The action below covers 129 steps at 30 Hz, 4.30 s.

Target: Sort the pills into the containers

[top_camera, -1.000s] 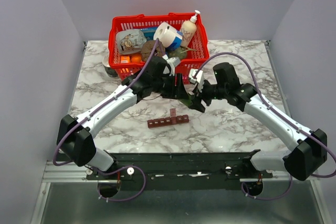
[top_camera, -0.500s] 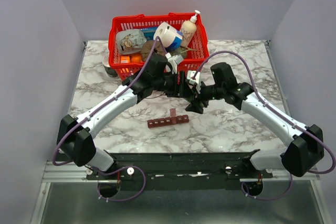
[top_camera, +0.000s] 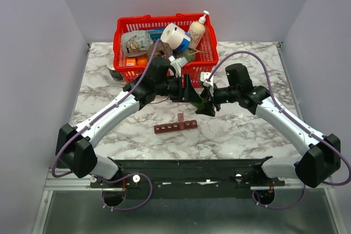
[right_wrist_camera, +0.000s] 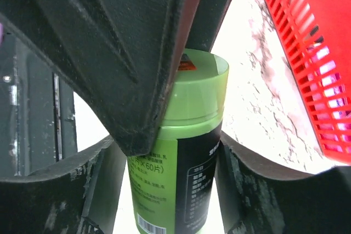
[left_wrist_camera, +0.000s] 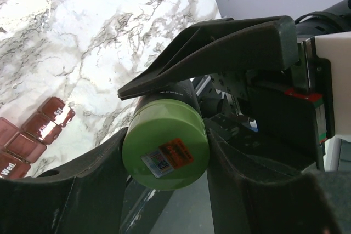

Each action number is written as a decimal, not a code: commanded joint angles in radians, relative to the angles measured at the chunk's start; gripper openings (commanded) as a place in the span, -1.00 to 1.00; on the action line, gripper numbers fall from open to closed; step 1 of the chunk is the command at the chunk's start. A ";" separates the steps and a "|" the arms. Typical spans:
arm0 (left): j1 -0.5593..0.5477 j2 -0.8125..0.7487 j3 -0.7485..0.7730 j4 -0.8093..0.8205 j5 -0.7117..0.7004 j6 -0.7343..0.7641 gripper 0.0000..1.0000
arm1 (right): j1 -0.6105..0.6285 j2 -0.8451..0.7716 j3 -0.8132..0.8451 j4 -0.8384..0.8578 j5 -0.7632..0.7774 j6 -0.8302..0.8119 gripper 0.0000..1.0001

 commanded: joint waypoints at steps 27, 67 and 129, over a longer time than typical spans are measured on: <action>0.179 -0.218 -0.196 0.246 0.168 -0.086 0.97 | -0.002 0.024 0.039 -0.122 -0.288 -0.104 -0.88; 0.038 -0.197 -0.162 0.071 0.148 0.200 -1.00 | -0.001 0.094 0.094 -0.143 -0.363 -0.072 -0.90; -0.134 -0.462 -0.488 0.402 0.082 0.780 -0.45 | 0.100 0.137 0.128 -0.323 -0.346 -0.250 -0.95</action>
